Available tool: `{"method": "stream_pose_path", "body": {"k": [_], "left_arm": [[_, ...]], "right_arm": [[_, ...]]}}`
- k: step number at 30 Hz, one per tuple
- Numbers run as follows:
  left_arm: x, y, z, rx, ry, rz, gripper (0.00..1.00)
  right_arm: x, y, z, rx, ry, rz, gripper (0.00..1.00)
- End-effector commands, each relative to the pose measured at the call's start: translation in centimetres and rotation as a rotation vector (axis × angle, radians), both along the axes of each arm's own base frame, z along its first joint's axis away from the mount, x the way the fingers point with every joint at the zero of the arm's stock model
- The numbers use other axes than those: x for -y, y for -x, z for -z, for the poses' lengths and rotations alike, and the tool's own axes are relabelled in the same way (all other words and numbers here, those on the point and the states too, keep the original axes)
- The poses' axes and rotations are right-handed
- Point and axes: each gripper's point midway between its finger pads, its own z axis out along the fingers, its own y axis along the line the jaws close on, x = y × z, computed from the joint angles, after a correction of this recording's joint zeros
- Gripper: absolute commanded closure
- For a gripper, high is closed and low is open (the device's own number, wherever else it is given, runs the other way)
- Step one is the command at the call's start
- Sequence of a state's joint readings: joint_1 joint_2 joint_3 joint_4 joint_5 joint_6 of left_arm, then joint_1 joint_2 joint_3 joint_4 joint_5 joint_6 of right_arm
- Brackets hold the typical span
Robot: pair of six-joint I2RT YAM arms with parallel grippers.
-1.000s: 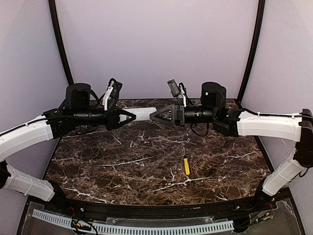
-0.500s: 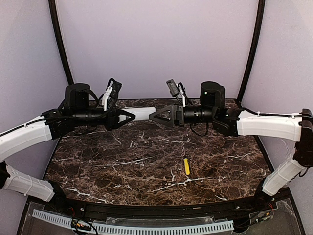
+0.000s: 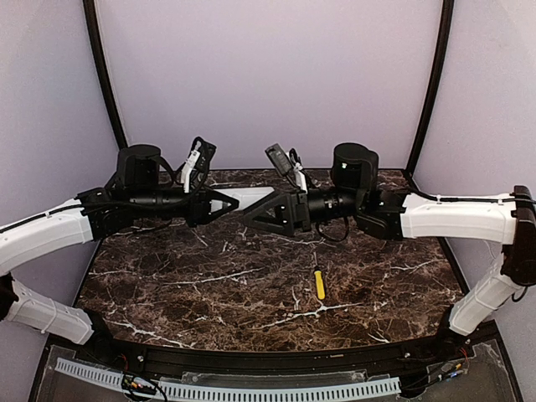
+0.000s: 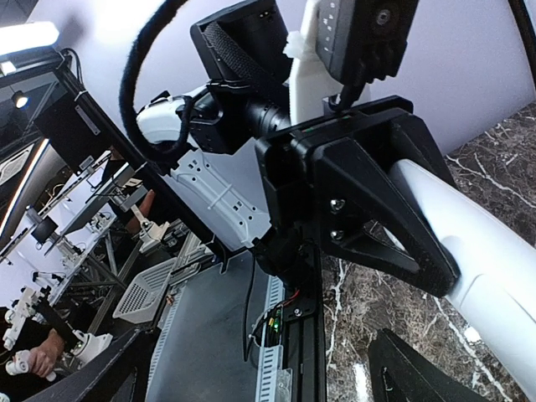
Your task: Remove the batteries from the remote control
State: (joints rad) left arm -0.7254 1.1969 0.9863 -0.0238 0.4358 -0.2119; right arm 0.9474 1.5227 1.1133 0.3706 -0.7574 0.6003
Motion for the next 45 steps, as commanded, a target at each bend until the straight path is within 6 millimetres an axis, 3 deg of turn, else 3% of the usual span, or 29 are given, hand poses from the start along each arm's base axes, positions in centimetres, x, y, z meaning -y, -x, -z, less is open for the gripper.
{"method": "stream_pose_path", "body": {"k": [1,9,16,25,45], "left_arm": [[0.2,-0.1,-1.6,0.047,0.032,0.009,1.0],[-0.1,-0.6,-1.5,0.053,0.023,-0.025,1.0],[-0.3,-0.9,-1.7,0.054,0.024,-0.053,1.0],[-0.5,-1.0,-1.9,0.055,0.029,-0.066,1.0],[-0.3,-0.7,-1.9,0.032,0.042,-0.05,1.0]], "right_arm": [[-0.3,1.0,-2.0,0.054,-0.065,-0.059,0.1],[0.7,0.8,-2.8,0.101,-0.081,0.007,0.11],[2.9,-1.3,-3.0,0.149,-0.084,0.229,0.1],[4.2,-5.1,-0.4,0.119,0.045,0.465,0.1],[2.5,-5.6,0.6,0.109,0.058,0.43,0.11]]}}
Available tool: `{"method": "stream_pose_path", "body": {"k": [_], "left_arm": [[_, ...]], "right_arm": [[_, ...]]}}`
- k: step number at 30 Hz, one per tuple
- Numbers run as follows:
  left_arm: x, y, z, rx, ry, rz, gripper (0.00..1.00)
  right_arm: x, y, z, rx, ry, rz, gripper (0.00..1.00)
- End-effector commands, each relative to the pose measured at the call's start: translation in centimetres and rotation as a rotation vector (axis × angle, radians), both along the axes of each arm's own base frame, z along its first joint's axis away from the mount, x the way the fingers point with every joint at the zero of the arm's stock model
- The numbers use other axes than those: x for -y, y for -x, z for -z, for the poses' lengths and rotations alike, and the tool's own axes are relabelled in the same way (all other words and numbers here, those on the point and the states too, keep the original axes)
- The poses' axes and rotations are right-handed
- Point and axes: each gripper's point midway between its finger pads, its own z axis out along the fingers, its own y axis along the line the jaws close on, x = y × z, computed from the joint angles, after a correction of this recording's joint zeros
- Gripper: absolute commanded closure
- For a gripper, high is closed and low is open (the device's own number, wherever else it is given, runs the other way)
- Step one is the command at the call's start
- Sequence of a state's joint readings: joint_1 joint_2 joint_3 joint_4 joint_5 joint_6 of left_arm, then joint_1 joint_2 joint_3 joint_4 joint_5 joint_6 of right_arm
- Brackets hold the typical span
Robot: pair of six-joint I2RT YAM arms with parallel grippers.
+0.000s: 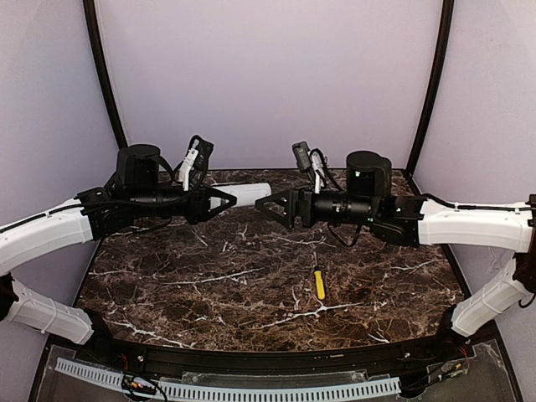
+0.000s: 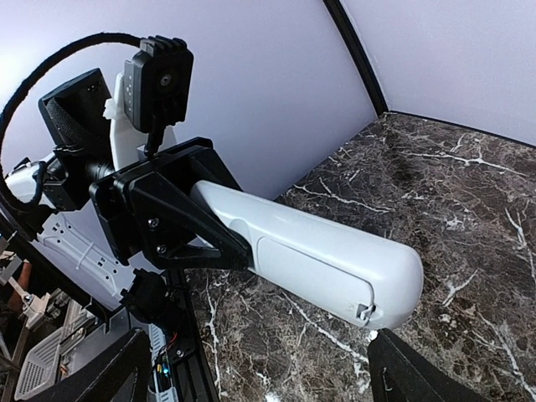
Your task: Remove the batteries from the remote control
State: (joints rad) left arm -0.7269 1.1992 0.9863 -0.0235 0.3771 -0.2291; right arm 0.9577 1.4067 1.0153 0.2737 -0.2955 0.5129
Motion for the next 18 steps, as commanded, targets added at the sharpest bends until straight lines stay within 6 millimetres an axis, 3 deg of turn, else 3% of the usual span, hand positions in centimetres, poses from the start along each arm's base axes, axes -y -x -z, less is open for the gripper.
{"method": "stream_pose_path", "body": {"k": [1,18], "left_arm": [[0.1,0.24,-2.13,0.037,0.051,0.011,1.0],[0.35,0.35,-1.98,0.022,0.059,0.024,1.0]], "right_arm": [[-0.52,-0.12,-1.5,0.035,-0.034,-0.012,0.11],[-1.48,-0.27,-1.51,0.04,-0.036,-0.039,0.11]]}}
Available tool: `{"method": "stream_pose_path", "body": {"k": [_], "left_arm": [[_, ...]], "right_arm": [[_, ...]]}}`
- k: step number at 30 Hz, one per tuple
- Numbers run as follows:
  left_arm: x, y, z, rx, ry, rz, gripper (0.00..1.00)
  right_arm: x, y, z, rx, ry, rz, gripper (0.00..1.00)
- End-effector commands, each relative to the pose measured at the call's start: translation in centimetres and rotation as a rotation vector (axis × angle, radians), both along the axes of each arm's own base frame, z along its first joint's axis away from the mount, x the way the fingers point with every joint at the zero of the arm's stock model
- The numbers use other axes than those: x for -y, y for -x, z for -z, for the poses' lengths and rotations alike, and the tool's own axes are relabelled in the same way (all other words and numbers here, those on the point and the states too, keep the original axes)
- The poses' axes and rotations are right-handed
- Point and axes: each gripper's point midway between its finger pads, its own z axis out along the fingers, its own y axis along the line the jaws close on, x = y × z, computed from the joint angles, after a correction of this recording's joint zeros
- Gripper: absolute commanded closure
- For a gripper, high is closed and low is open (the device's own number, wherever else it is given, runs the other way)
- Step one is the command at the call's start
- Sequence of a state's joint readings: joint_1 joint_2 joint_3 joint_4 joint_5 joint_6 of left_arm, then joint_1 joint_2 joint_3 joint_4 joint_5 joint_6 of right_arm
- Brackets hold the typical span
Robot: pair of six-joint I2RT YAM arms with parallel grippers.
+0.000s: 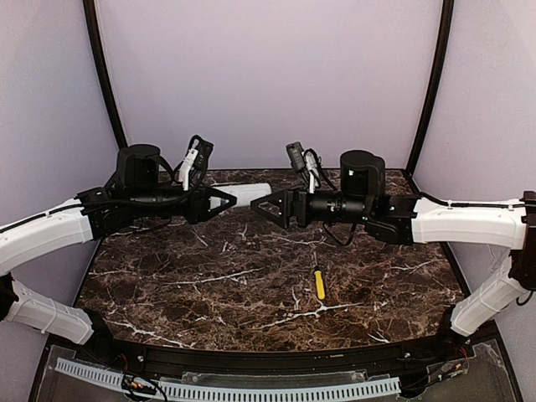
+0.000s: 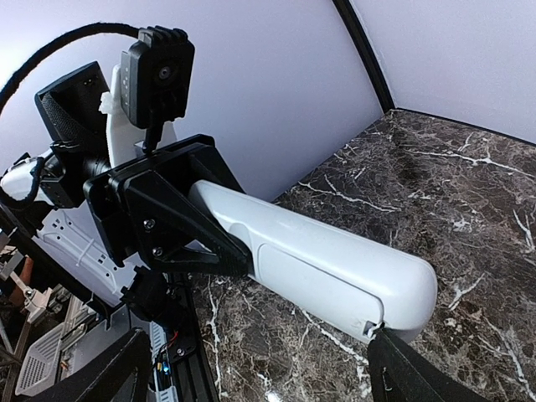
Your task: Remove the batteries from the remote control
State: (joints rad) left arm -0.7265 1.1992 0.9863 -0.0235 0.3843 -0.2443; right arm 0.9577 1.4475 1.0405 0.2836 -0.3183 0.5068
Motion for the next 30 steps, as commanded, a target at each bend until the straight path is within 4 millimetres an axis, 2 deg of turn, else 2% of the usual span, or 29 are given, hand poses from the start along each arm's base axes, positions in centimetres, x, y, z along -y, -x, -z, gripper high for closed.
{"method": "stream_pose_path", "body": {"k": [1,10,19,30], "left_arm": [[0.3,0.3,-2.0,0.037,0.051,0.023,1.0],[0.5,0.4,-1.9,0.031,0.055,0.035,1.0],[0.4,0.3,-1.8,0.037,0.048,0.026,1.0],[0.2,0.0,-1.6,0.043,0.034,0.008,1.0]], "right_arm": [[-0.6,-0.1,-1.9,0.041,-0.041,-0.015,0.11],[-0.7,0.0,-2.0,0.051,-0.042,-0.029,0.11],[-1.2,1.7,-2.5,0.065,-0.069,-0.13,0.11],[-1.2,2.6,-2.7,0.073,-0.078,-0.179,0.11]]}}
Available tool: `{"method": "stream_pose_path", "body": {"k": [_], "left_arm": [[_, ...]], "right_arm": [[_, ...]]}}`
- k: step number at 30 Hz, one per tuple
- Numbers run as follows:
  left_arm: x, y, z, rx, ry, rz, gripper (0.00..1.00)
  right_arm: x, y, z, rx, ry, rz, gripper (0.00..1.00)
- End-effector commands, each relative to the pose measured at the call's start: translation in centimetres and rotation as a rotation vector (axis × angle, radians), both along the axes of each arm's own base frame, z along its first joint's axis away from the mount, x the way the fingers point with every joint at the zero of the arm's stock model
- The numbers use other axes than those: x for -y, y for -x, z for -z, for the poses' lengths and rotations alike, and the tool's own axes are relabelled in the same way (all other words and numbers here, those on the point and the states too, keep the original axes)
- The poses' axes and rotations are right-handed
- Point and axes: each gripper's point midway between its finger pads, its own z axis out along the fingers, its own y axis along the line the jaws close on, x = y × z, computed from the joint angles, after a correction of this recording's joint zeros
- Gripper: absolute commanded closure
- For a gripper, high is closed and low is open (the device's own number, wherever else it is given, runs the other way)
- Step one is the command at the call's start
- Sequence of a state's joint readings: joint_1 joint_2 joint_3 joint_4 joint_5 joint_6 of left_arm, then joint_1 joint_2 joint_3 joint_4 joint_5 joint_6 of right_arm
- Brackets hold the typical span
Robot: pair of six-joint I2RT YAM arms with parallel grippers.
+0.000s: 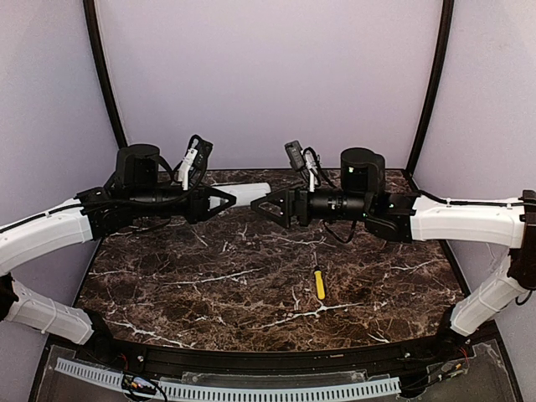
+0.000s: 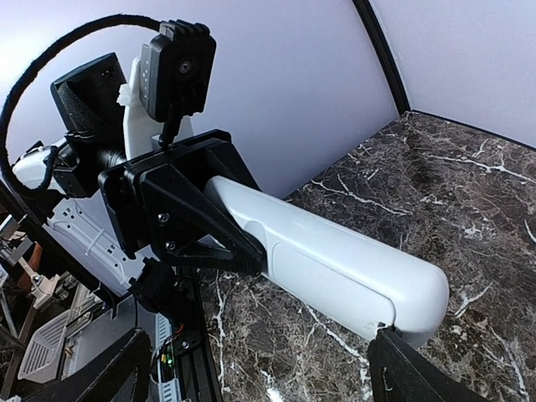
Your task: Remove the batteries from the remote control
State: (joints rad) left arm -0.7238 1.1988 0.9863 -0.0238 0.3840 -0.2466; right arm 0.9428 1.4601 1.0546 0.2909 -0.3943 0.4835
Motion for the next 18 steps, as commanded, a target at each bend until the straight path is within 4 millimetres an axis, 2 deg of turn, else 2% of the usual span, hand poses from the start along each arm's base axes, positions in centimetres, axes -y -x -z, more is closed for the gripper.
{"method": "stream_pose_path", "body": {"k": [1,7,18], "left_arm": [[0.2,0.1,-1.6,0.045,0.03,0.01,1.0],[0.2,-0.4,-1.6,0.053,0.024,-0.005,0.99],[0.1,-0.5,-1.6,0.057,0.022,-0.012,1.0]], "right_arm": [[-1.0,2.4,-2.4,0.056,-0.073,-0.124,0.11],[-1.5,3.6,-3.1,0.081,-0.083,-0.176,0.11],[-1.6,3.8,-3.1,0.082,-0.08,-0.181,0.11]]}}
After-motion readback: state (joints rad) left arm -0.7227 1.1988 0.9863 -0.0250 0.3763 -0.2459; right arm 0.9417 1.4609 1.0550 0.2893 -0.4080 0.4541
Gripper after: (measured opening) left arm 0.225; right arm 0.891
